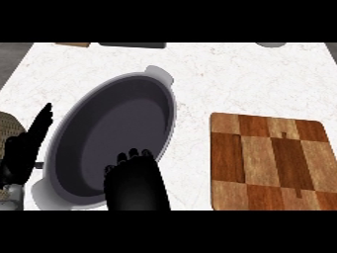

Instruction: Pick the bell pepper from the cutting board and place it in the pot

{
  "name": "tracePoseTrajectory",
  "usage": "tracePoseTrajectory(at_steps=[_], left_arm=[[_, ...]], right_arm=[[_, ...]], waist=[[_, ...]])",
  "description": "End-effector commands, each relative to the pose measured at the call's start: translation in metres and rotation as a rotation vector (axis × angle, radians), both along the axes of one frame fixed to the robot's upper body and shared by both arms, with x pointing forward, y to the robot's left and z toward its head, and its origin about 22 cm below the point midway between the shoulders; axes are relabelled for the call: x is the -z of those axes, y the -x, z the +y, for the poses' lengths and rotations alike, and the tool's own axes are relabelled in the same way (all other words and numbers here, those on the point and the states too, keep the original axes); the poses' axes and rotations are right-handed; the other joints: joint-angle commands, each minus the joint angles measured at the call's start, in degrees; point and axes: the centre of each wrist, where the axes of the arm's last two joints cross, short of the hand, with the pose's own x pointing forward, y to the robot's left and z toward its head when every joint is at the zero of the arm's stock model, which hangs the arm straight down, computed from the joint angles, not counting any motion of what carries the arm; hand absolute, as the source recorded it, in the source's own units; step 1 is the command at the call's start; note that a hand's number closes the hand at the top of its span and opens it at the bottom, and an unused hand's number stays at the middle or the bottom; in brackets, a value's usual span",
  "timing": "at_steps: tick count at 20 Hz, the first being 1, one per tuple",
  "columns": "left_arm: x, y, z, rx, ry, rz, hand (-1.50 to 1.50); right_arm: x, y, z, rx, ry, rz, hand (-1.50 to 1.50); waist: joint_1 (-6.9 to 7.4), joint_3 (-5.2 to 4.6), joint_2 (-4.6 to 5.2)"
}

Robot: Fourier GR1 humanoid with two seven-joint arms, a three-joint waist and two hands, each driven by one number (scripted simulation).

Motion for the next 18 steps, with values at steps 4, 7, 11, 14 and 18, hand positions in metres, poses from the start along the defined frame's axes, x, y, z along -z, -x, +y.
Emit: tracePoseTrajectory(at_steps=[4,7,11,14,18], left_arm=[[0.002,0.0,0.01,-0.041,-0.006,-0.004,0.0],[0.003,0.0,0.004,-0.035,0.0,-0.004,0.0],[-0.011,-0.004,0.006,-0.038,0.009,-0.031,0.0],[-0.017,-0.009,0.005,-0.042,-0.002,-0.03,0.0],[0.005,0.01,0.008,-0.045,0.004,-0.022,0.0]], right_arm=[[-0.035,0.032,0.01,0.097,-0.264,-0.127,1.5],[-0.047,0.024,0.014,0.122,-0.298,-0.153,1.5],[-0.059,0.01,0.019,0.134,-0.37,-0.179,1.5],[-0.074,-0.002,0.021,0.16,-0.418,-0.199,1.5],[-0.084,-0.02,0.028,0.169,-0.429,-0.205,1.5]], waist=[[-0.8,-0.09,0.39],[-0.88,-0.11,0.69],[-0.78,-0.06,1.0],[-1.21,-0.01,1.08],[-1.23,-0.06,1.34]])
